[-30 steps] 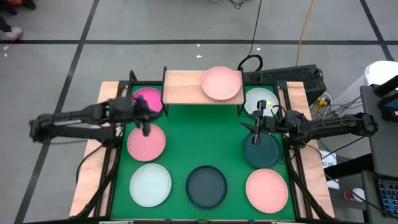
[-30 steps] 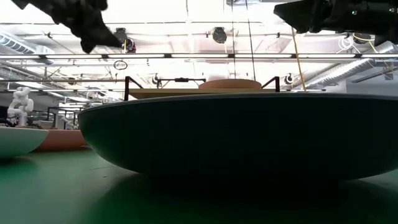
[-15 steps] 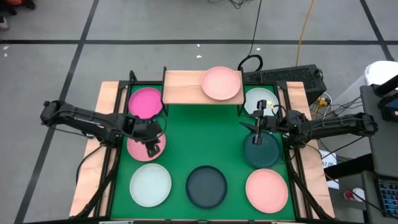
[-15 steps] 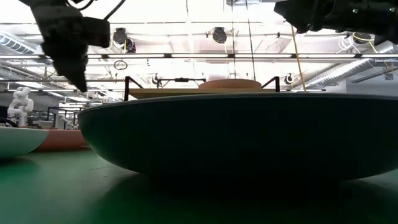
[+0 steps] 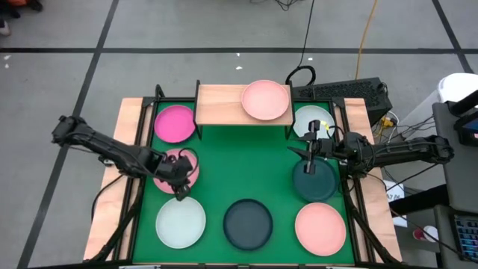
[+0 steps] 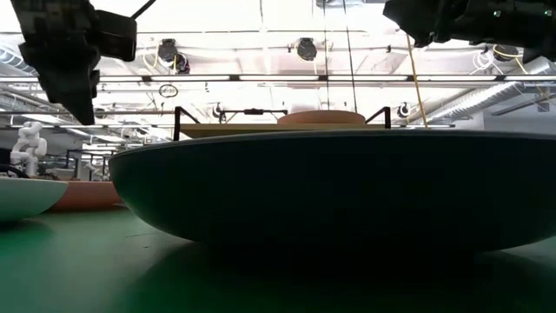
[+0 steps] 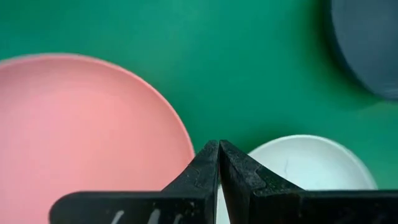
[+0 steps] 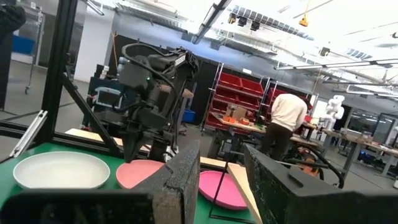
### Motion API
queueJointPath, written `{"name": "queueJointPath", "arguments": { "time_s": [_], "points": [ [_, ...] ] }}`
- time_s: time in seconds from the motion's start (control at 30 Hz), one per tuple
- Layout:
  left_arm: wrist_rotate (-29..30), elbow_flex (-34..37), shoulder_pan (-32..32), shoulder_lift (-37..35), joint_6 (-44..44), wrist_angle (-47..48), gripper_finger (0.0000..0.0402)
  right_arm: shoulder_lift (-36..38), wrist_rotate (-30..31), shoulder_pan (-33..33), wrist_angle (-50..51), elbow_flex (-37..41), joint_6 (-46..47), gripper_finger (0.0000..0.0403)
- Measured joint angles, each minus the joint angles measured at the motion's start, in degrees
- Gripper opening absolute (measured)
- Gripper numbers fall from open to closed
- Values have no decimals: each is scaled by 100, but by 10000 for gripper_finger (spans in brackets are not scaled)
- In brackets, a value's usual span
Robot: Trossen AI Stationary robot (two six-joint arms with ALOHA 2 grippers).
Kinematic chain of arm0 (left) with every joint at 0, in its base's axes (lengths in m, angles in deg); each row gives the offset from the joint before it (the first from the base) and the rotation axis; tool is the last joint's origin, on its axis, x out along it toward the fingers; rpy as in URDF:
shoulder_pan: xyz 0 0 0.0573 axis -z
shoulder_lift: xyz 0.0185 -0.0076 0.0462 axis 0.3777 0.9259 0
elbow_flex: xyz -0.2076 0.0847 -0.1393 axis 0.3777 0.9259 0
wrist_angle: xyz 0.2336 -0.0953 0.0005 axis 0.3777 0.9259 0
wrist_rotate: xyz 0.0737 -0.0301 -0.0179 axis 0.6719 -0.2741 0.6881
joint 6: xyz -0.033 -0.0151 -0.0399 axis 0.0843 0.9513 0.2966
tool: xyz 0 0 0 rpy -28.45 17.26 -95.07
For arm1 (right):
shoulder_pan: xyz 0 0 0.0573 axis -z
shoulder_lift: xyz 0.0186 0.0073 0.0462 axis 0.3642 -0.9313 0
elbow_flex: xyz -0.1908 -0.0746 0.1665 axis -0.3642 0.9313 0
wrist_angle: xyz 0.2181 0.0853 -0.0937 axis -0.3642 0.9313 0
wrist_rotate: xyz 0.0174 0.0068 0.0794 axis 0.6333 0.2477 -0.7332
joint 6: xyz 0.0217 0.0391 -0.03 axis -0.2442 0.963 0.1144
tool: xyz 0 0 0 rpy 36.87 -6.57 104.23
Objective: Place and stack plates onto a shelf
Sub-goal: Stack the light pink plate on the light orange plate on the shelf
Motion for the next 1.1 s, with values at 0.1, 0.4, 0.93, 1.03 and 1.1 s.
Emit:
{"name": "queueJointPath", "arguments": {
  "time_s": [0.1,0.4,0.93,1.03,1.1],
  "points": [
    [226,0,110,208,-174,-20,23,-2,-2,0,-1,0,48,110],
    [49,0,166,1068,-181,-433,74,-2,-2,-2,-1,0,130,110],
    [-94,0,148,1508,361,-188,83,0,-2,-2,-1,-2,132,110],
    [-107,2,148,1737,340,-162,83,-2,-2,-2,-1,-2,150,110],
    [-110,2,148,1874,319,-128,83,0,-2,-2,-1,-2,151,110]
  ]
}}
